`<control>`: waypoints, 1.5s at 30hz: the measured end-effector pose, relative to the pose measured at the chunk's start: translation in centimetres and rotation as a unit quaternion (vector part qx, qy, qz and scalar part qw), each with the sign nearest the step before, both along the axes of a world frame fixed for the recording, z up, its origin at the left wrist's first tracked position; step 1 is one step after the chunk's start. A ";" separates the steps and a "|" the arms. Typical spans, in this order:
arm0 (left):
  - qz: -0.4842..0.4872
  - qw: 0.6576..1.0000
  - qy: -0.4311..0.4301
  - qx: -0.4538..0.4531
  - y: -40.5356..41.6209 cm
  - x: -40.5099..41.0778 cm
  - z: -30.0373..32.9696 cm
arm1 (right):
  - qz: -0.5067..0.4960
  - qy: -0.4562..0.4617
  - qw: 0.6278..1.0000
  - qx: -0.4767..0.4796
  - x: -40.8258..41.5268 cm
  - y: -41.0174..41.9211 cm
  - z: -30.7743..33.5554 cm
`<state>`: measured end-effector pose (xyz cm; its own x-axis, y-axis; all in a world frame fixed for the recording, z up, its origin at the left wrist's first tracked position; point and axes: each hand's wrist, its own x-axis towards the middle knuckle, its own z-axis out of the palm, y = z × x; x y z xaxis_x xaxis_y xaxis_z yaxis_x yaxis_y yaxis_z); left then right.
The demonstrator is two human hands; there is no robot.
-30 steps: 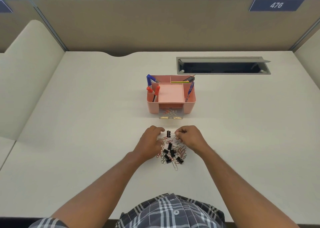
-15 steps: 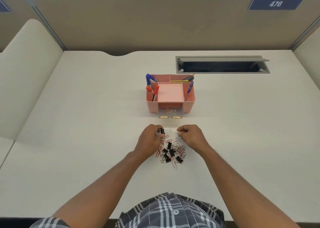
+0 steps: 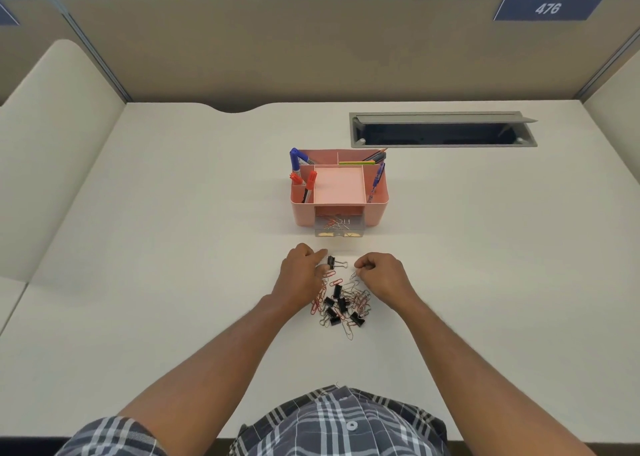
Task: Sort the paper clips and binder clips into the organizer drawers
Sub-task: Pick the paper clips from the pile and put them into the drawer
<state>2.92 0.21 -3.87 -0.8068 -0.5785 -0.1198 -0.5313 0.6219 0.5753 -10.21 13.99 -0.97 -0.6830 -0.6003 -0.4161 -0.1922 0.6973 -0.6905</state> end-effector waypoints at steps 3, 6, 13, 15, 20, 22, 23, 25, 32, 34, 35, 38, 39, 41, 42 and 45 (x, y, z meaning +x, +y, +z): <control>-0.007 1.000 0.015 -0.009 -0.4 1.3 -0.4 | 0.007 -0.009 1.000 -0.025 0.2 0.2 0.1; -0.023 0.999 0.020 -0.015 -0.4 2.8 -0.6 | 0.021 -0.007 0.998 -0.053 1.0 -0.2 -0.1; -0.034 0.999 -0.010 -0.036 -0.1 2.6 -0.1 | 0.131 0.103 0.986 0.001 2.7 -1.3 -1.2; -0.036 0.999 -0.012 -0.037 0.0 2.4 -0.1 | 0.168 0.142 0.975 0.023 2.8 -1.6 -1.1; -0.032 0.999 -0.023 -0.026 0.0 2.0 0.1 | 0.239 0.203 0.950 0.010 2.6 -1.9 -1.0; -0.033 0.999 -0.037 -0.020 0.1 2.0 0.2 | 0.279 0.223 0.934 0.024 2.4 -2.0 -1.1; -0.036 0.998 -0.045 -0.022 0.1 1.9 0.2 | 0.292 0.231 0.928 0.032 2.4 -2.0 -1.2; -0.037 0.997 -0.056 -0.028 0.2 1.8 0.2 | 0.303 0.243 0.920 0.043 2.3 -2.0 -1.2; -0.040 0.996 -0.076 -0.015 0.3 1.0 0.8 | 0.306 0.237 0.920 0.065 2.2 -2.3 -1.3; -0.031 0.997 -0.073 0.010 0.4 0.8 1.2 | 0.308 0.225 0.922 0.072 2.1 -2.3 -1.2; -0.027 0.997 -0.071 0.021 0.6 0.8 1.3 | 0.308 0.218 0.923 0.076 2.1 -2.3 -1.2; -0.017 0.997 -0.061 0.041 0.8 0.9 1.5 | 0.304 0.200 0.928 0.081 1.9 -2.4 -1.0; -0.012 0.997 -0.057 0.049 0.8 0.9 1.4 | 0.303 0.196 0.929 0.080 1.9 -2.4 -1.0; 0.000 0.996 -0.049 0.070 0.8 1.1 1.4 | 0.303 0.186 0.932 0.078 1.9 -2.2 -0.9; 0.004 0.996 -0.046 0.078 0.8 1.2 1.3 | 0.302 0.181 0.933 0.074 1.8 -2.1 -0.9; 0.022 0.995 -0.029 0.093 0.7 1.3 1.3 | 0.295 0.175 0.937 0.065 1.8 -1.5 -0.8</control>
<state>4.22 0.91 -2.55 -0.7697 -0.5769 -0.2735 -0.5912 0.4824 0.6463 -8.36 12.44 -1.77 -0.3558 -0.8764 -0.3244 -0.7703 0.4716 -0.4292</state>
